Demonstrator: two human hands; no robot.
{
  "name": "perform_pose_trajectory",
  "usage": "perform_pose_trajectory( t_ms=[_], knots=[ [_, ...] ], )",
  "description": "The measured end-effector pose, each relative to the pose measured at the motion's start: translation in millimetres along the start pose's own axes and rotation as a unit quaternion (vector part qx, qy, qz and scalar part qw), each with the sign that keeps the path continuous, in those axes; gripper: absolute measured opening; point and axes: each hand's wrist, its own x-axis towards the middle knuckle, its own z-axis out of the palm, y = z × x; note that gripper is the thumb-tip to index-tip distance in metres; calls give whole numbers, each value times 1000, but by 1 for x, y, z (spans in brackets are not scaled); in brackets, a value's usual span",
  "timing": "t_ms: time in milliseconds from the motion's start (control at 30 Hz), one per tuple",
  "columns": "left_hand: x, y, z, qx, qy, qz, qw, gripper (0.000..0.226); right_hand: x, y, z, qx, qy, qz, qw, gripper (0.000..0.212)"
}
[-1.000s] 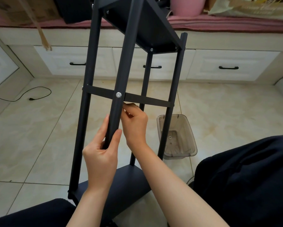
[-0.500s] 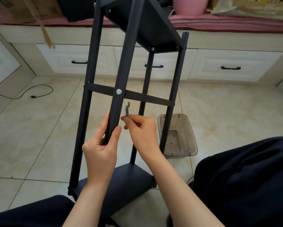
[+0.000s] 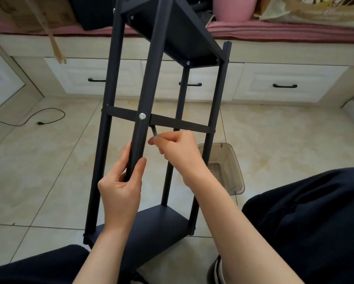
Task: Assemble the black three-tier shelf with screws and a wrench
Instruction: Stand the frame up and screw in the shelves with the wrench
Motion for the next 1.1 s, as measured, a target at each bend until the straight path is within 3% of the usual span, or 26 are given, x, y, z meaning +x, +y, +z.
perform_pose_trajectory(
  t_ms=[467, 1100],
  knots=[
    [3, -2, 0, 3, -7, 14, 1000, 46, 3, 2, 8, -66, 53, -50, 995, 22],
    [4, -4, -4, 9, 11, 12, 1000, 45, 30, 38, 64, 25, 179, -204, 962, 18]
  ],
)
